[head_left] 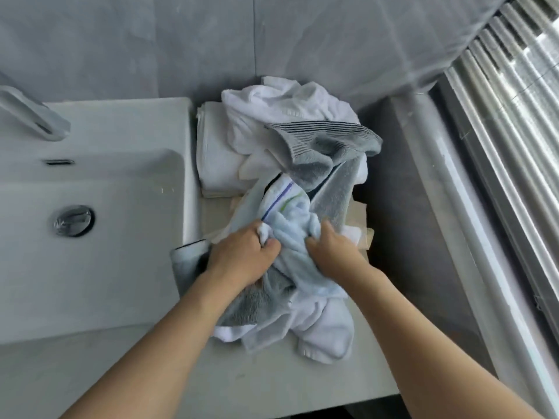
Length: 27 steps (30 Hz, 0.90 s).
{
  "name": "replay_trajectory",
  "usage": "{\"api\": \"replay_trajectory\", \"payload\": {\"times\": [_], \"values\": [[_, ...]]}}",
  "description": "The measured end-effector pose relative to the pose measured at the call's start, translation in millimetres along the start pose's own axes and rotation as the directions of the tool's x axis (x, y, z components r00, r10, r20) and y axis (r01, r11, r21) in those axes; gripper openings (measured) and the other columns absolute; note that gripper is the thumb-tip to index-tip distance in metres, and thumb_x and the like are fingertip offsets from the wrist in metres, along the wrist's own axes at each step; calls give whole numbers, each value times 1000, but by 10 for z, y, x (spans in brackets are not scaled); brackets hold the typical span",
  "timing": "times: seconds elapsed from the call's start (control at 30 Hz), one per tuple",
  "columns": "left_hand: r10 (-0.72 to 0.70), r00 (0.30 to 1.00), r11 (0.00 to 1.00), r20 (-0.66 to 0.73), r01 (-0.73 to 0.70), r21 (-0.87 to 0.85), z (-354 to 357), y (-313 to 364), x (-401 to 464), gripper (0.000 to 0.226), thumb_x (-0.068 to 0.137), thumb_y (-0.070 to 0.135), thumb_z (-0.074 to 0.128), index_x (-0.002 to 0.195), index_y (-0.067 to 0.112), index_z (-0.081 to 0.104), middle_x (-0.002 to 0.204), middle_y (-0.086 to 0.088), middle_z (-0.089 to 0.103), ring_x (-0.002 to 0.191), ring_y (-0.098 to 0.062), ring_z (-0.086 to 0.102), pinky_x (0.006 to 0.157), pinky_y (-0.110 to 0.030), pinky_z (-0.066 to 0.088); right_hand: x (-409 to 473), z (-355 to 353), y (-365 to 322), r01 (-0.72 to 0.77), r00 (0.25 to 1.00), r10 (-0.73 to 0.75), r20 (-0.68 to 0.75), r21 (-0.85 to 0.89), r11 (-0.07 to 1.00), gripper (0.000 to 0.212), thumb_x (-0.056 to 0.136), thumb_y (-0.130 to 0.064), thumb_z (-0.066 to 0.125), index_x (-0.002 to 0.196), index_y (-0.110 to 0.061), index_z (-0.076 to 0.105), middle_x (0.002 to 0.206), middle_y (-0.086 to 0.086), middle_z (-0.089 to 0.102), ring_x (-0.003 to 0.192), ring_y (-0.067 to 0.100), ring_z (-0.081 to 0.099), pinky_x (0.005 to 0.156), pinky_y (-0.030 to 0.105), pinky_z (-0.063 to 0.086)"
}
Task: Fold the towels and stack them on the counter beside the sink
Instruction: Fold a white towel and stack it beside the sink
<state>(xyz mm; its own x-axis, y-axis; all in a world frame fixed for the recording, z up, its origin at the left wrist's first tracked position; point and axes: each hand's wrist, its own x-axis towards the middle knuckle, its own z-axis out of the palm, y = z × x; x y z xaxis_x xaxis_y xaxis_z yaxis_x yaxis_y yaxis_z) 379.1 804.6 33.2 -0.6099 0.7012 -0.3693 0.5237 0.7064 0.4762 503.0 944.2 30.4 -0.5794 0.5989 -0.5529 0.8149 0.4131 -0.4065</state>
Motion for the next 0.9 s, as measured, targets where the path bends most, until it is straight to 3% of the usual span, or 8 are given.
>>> {"api": "replay_trajectory", "payload": {"times": [0.1,0.17,0.27,0.43,0.57,0.73,0.8,0.9], "values": [[1,983,1000,183,2,-16,-121,21,85,33,64,69,35,85,52,53,103,10,62,94,-19,58,74,-32,46,94,-112,26,43,999,-43,2,-169,985,19,89,-39,47,90,-20,46,118,10,49,111,33,47,90,37,36],[-34,945,991,326,73,-108,-306,25,131,63,54,74,39,98,35,62,119,0,57,111,-24,56,95,-40,47,153,-214,37,67,997,-58,49,-223,972,16,85,-39,48,86,-23,51,127,7,39,119,32,39,99,37,33],[32,991,916,127,21,-400,-537,87,318,58,55,68,48,88,23,62,103,-2,63,101,-25,61,89,-42,51,138,-246,24,104,994,-92,60,-222,970,23,85,-39,50,98,-22,60,148,1,23,135,31,25,108,40,27],[335,902,928,-273,-266,261,-619,486,974,80,74,50,70,140,20,38,134,-10,47,121,-33,43,99,-46,37,90,-126,55,6,996,-13,-87,-85,996,57,80,-41,57,131,-19,43,156,7,14,141,30,19,115,41,20],[351,925,827,-144,-234,511,-609,825,1131,31,80,41,64,99,18,67,122,-4,46,115,-31,39,94,-40,29,89,-244,99,-158,978,195,-69,359,920,106,74,-33,66,152,-32,-6,105,-6,34,88,8,40,79,31,38],[512,845,845,-153,-528,-89,-831,648,389,25,65,45,43,50,26,38,83,17,55,83,-11,52,70,-23,39,177,-239,133,2,955,18,-296,68,998,53,80,-27,55,132,-29,48,102,-3,55,96,24,46,90,37,36],[367,929,930,-42,-368,-3,-787,350,39,29,60,49,39,60,22,50,69,13,57,57,-9,52,46,-17,31,132,-163,114,91,926,-48,-373,99,991,26,82,-16,55,106,-20,66,87,-1,53,85,22,50,77,18,30],[-55,947,928,316,-68,365,-527,90,-199,31,70,48,43,75,20,57,78,6,65,68,-18,57,56,-27,39,59,-87,51,140,896,-69,-438,132,981,7,79,-6,59,79,-6,66,82,1,49,79,25,51,64,12,26]]}}
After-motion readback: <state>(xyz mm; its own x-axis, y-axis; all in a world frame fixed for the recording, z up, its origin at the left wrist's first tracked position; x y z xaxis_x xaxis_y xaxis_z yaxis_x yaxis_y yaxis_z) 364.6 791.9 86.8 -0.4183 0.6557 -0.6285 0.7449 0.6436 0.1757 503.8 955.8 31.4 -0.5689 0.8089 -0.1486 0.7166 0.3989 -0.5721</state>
